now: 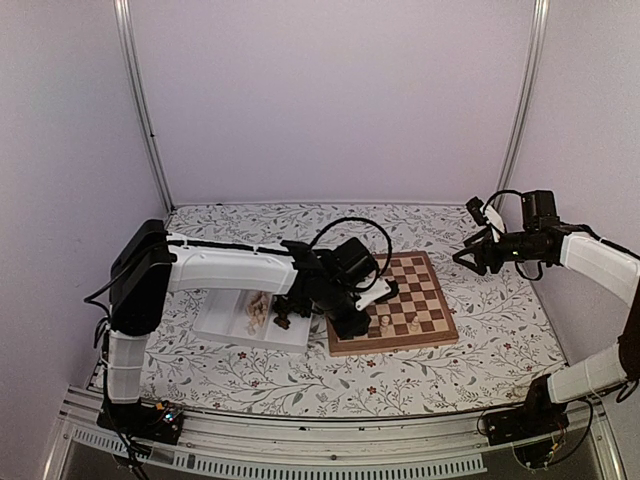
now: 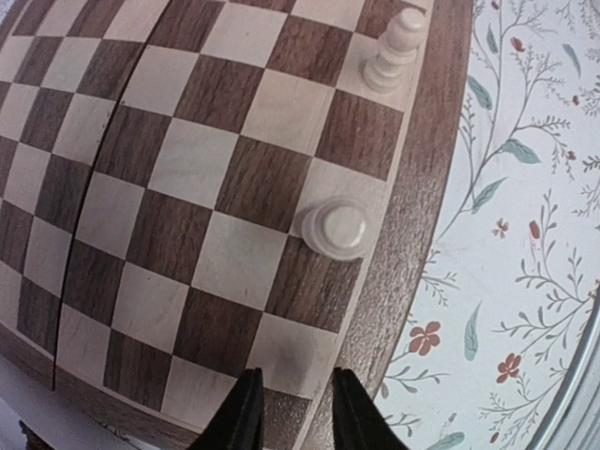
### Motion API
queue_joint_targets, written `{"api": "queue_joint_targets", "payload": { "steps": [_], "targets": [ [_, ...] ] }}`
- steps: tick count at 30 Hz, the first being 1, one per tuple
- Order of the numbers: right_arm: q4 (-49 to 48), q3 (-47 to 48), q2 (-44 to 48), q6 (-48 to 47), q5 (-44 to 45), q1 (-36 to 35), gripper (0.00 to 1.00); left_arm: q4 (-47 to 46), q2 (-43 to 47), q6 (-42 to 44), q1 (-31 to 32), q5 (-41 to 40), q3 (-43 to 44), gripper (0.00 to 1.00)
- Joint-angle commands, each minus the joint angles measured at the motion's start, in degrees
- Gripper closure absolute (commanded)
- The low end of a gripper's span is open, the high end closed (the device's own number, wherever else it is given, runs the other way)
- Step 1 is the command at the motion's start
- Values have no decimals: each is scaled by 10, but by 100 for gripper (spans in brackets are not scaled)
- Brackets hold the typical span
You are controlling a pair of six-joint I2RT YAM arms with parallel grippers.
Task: Set up the chess pieces on the board
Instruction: Place the chess piece on the chessboard.
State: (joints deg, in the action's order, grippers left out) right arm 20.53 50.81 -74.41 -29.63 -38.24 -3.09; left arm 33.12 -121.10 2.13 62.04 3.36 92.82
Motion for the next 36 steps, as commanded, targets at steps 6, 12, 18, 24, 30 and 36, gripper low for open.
{"api": "queue_joint_targets", "payload": {
  "steps": [6,12,18,24,30,36],
  "targets": [
    [6,-3,-11,-7,-7,-1,34,-57,-22,-5,-1,54,9,89],
    [6,-1,-17,-8,-7,-1,34,-59,-44,-8,-1,67,26,90],
    [7,-2,-18,-8,-7,-1,35,-61,-60,-8,-1,63,39,92],
    [7,-2,-18,-9,-7,-1,35,-63,-75,-6,-3,62,55,95],
    [8,-1,-20,-10,-7,-1,35,-60,-82,-2,-3,69,65,96],
    [11,1,-25,-11,-9,-1,35,-58,-85,0,-3,74,66,96]
  ]
}}
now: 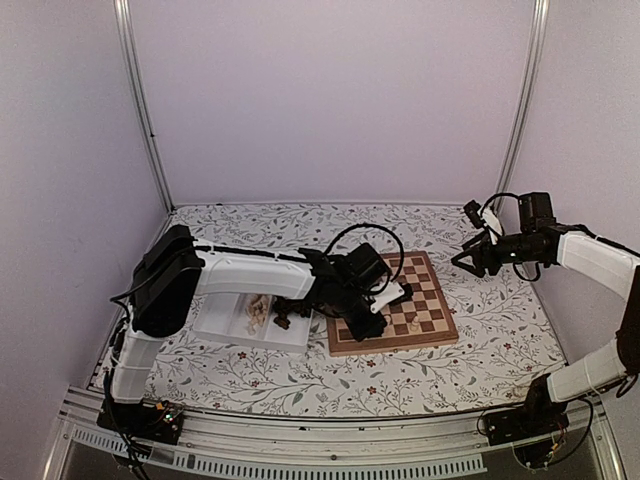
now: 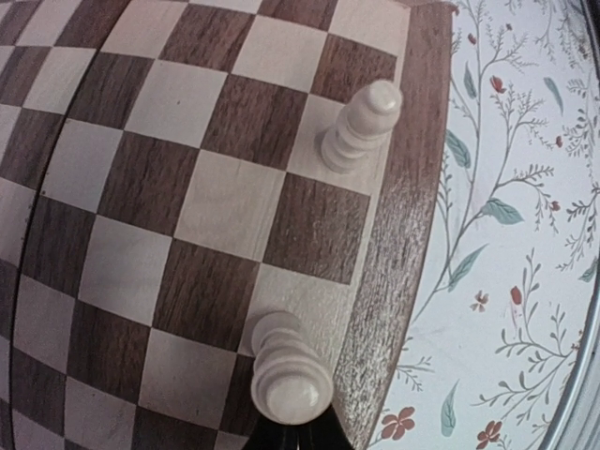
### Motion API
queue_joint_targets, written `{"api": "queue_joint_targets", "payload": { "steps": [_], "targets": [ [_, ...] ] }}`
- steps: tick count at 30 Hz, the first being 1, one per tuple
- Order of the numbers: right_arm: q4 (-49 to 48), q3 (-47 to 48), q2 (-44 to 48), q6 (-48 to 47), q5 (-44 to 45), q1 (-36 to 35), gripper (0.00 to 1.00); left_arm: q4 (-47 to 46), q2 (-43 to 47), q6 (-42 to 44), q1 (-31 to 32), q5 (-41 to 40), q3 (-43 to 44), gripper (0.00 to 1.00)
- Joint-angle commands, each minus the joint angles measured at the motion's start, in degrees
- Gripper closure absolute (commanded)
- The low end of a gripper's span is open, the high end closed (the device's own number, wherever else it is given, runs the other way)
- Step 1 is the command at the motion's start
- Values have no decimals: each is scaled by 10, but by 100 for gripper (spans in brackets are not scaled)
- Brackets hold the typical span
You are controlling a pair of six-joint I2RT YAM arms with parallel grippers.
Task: Set up the chess pieces on the board
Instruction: Place the chess piece on the chessboard, then pick up the chess piece from the storage box.
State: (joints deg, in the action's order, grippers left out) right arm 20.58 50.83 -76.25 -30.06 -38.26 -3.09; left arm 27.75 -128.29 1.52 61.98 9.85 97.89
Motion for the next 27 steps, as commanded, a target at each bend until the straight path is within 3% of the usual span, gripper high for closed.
{"api": "queue_joint_targets", "payload": {
  "steps": [1,7,13,17,20,27],
  "targets": [
    [10,1,-7,-8,-9,-2,35,-1,-11,6,-2,10,15,96],
    [12,1,-7,-9,-13,-2,35,28,64,8,-2,-8,-30,92],
    [15,3,-10,-11,-21,-2,35,58,185,2,-18,-91,-96,69],
    [17,7,-17,-13,-25,-1,35,102,224,-59,-75,-166,-129,66],
    [18,8,-17,-14,-27,-2,35,128,245,-133,-134,-220,-160,70],
    [20,8,-20,-15,-29,-1,35,106,275,-171,-221,-207,-224,61]
  ]
}}
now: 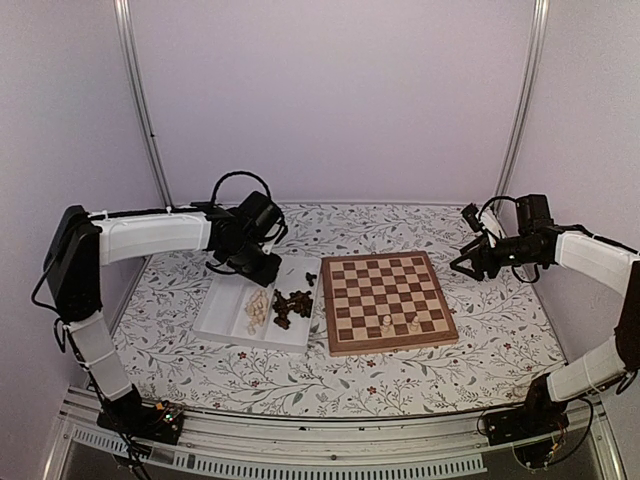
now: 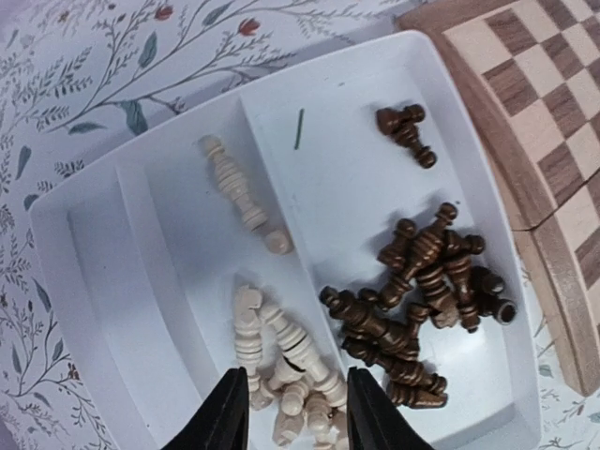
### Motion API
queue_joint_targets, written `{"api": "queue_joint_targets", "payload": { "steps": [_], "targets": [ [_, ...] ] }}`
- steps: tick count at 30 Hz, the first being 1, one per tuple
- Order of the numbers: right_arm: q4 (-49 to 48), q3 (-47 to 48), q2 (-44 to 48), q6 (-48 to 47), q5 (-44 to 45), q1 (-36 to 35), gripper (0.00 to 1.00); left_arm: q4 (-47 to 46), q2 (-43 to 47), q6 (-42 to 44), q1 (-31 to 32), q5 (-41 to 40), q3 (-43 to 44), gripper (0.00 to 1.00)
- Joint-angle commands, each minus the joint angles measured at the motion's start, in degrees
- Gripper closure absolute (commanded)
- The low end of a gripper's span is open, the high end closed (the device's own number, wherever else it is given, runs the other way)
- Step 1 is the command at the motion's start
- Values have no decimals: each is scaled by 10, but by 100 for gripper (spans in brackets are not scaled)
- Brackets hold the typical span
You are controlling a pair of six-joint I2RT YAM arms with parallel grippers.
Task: Set up the chess pieces on the board
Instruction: Pick up the chess piece from the storage box.
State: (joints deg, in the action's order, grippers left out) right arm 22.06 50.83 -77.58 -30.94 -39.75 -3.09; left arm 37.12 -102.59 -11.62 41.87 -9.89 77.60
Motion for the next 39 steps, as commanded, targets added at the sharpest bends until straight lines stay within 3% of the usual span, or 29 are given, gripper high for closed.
{"api": "queue_joint_targets", "payload": {
  "steps": [1,17,26,39],
  "targets": [
    [5,9,-6,-6,-14,-1,35,9,15,-39,-30,-7,-24,61],
    [8,9,-12,-12,-6,-1,35,-45,-61,-42,-104,43,23,53],
    [12,9,-14,-16,-6,-1,35,-46,-138,-61,-116,34,88,63],
    [18,14,-19,-22,-11,-2,35,-65,-196,-72,-124,49,112,63]
  ]
}}
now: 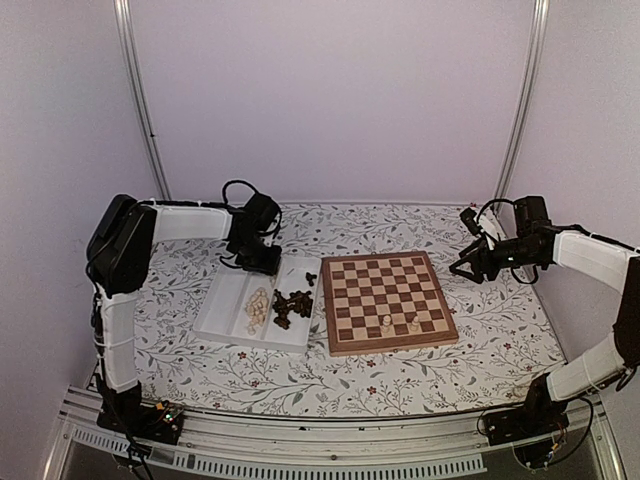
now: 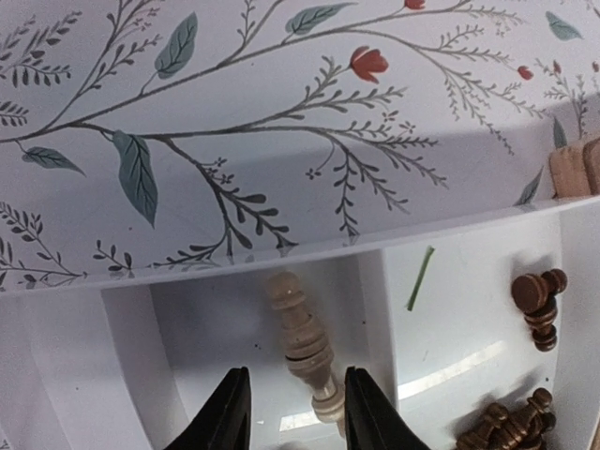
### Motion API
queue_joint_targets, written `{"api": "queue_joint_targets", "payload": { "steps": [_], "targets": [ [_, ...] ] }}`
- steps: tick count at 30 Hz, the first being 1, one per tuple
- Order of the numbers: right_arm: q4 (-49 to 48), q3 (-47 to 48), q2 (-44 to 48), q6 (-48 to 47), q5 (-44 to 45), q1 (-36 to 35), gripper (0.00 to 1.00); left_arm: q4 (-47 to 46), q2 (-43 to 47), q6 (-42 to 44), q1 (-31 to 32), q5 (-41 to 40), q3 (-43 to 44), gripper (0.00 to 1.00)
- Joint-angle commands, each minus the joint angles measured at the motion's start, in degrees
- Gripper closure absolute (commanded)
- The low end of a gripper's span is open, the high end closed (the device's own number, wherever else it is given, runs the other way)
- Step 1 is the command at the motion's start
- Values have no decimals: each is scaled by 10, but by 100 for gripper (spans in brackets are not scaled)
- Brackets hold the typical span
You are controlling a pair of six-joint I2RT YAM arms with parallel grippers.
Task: Set up the chess pieces on the board
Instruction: Pick up the chess piece from the storage box.
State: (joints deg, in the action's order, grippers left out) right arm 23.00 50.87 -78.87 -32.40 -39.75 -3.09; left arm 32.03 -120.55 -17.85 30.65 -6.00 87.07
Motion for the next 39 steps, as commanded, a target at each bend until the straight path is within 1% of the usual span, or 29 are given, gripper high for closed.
{"api": "queue_joint_targets", "payload": {
  "steps": [1,3,5,7,10,12,16,18,24,27,30,32,34,36,37,39],
  "targets": [
    [10,14,-7,-8,-11,-2,35,-14,-22,-10,-13,10,20,62],
    [10,14,-8,-8,-12,-2,35,-10,-32,-11,-13,10,27,60],
    [11,14,-9,-9,-13,-3,35,4,-43,-11,-13,8,37,56],
    [12,14,-9,-9,-14,-2,35,17,-50,-12,-13,0,43,56],
    [12,15,-9,-9,-14,-2,35,34,-50,-16,-12,1,41,67],
    [13,15,-9,-9,-15,-3,35,53,-46,-21,-12,9,39,70],
    [13,17,-11,-9,-16,-5,35,81,-28,-25,-7,20,22,69],
    [13,18,-12,-9,-14,-8,35,83,-23,-23,-8,24,8,71],
    [13,20,-14,-8,-8,-20,35,83,-36,-13,-10,42,4,88],
    [13,20,-12,-5,-9,-21,35,83,-28,-10,-9,44,5,93],
    [12,25,-6,0,-17,-21,35,95,3,-5,-9,38,1,96],
    [14,35,7,6,-38,-22,35,104,44,5,-5,26,-5,98],
    [12,51,18,19,-59,-25,36,94,95,17,-1,17,-25,98],
    [18,79,14,35,-79,-33,36,49,147,51,6,49,-56,100],
    [22,97,8,41,-90,-37,36,24,173,71,13,80,-73,100],
    [28,131,-17,61,-118,-49,36,-15,210,101,38,122,-102,100]
  ]
}}
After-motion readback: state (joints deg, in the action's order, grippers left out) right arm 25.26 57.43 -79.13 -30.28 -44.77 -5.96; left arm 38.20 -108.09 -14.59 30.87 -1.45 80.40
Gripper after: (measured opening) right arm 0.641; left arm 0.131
